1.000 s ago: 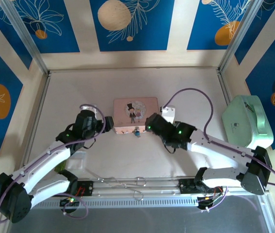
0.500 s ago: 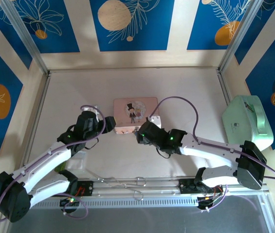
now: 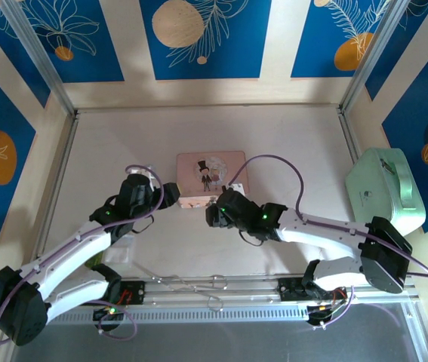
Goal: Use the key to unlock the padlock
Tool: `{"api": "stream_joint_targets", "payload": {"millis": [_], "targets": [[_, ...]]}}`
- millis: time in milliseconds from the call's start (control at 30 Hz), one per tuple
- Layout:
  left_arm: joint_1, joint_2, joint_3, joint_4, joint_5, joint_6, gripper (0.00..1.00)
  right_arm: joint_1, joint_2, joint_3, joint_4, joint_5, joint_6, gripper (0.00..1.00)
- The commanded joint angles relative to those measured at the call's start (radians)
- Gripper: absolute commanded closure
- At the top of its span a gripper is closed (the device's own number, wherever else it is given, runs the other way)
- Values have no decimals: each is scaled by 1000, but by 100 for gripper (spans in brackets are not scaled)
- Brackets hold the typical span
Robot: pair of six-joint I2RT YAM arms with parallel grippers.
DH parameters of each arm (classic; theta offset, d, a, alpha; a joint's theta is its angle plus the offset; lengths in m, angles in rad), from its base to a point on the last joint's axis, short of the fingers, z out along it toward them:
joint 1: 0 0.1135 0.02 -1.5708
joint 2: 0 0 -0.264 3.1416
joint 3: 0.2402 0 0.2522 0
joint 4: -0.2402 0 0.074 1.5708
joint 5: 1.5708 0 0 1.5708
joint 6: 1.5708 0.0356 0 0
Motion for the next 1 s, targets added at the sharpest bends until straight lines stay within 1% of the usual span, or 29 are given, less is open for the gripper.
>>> {"api": "stream_joint_targets", "payload": {"millis": [0,200,400,533,667,800,967], "targets": [[-5,-28,-46,22,15,-42,37,-7,45,21,21,-37,-5,23],[-4,-29,-52,5,23,-39,38,-3,105,36,14,2,37,25],[-5,-18,-45,8,21,-30,39,7,125,-4,91,33,39,24],[-5,-11,-52,25,27,-42,40,10,138,-7,100,57,35,24],[-5,-10,-60,30,29,-49,41,10,165,15,102,63,12,24],[-4,-9,-65,31,29,-53,41,5,213,56,102,37,-18,25],[-4,-6,-71,44,33,-63,42,4,269,100,79,76,-29,28]]}}
